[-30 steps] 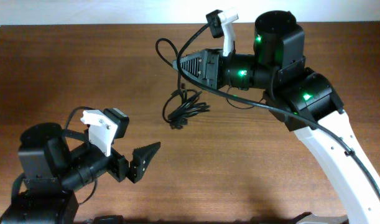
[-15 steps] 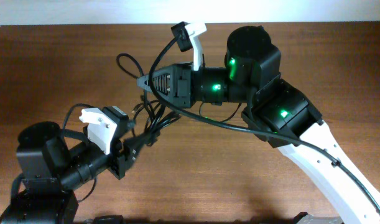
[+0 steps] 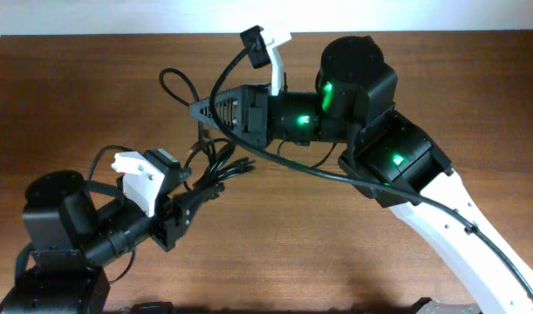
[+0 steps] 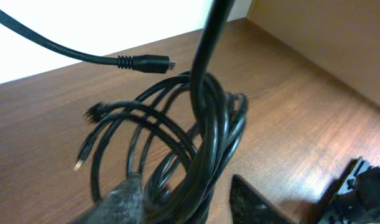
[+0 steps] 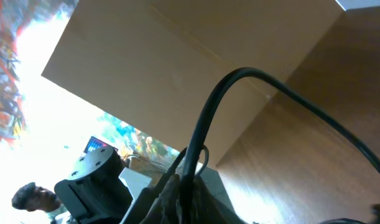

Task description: Untangle cables

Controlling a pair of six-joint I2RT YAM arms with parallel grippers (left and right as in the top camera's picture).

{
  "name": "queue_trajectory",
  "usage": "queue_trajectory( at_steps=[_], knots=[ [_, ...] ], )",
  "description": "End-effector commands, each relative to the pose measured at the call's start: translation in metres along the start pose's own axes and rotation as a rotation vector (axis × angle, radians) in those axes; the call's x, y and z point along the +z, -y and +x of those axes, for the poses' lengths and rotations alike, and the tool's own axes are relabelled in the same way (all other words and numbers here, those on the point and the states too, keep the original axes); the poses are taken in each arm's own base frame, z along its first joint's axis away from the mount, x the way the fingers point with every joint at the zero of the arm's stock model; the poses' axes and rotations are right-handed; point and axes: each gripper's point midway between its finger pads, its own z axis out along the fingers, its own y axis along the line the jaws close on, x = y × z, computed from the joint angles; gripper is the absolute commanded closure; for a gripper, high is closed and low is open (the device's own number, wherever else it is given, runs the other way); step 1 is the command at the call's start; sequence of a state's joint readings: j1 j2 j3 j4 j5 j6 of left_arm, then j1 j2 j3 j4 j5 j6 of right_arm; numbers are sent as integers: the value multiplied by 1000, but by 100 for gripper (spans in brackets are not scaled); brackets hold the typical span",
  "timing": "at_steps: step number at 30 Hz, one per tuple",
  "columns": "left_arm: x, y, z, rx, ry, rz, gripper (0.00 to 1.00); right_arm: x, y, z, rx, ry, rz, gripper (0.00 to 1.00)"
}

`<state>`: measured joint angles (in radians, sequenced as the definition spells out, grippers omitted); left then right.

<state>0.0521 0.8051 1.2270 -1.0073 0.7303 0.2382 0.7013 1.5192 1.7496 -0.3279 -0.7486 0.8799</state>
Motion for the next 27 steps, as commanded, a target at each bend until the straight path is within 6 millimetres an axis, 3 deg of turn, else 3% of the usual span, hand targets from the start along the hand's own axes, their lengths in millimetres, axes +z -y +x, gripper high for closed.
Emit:
queue_trajectory(
  at_steps=[1, 3, 4, 6, 7, 8, 10, 11, 18, 19, 20, 24, 27],
  knots=[
    [-3, 3, -4, 11, 14, 9, 69, -6, -20, -4, 15, 19, -32, 96],
    [-3, 3, -4, 11, 14, 9, 29, -6, -20, -4, 14, 19, -32, 96],
    [-3, 3, -4, 11, 14, 9, 20, -7, -20, -4, 12, 21, -34, 96],
    [-3, 3, -4, 3, 14, 10, 13, -7, -22, -6, 3, 27, -42, 96],
    [-3, 3, -4, 3, 14, 10, 16, -7, -23, -7, 0, 29, -45, 96],
    [-3, 3, -4, 3, 14, 10, 34, -7, -23, -7, 0, 29, -45, 96],
    [-3, 3, -4, 3, 14, 10, 92, -7, -23, -6, 15, 28, -46, 96],
    [-3, 3, -4, 3, 14, 10, 100, -7, -23, -6, 33, 28, -46, 96],
    [-3, 3, -4, 3, 14, 10, 100, 3, -5, -5, 17, 9, -14, 96],
    [-3, 3, -4, 3, 14, 10, 100, 7, 4, -3, -16, -3, 0, 88],
    [-3, 3, -4, 3, 14, 10, 100, 10, 15, 0, -16, -19, 25, 83],
    [-3, 3, -8, 14, 26, 6, 100, -5, 84, 7, 91, -78, 208, 83],
    [-5, 2, -15, 19, 51, 0, 100, -25, 115, 7, 89, -99, 295, 66]
  ],
)
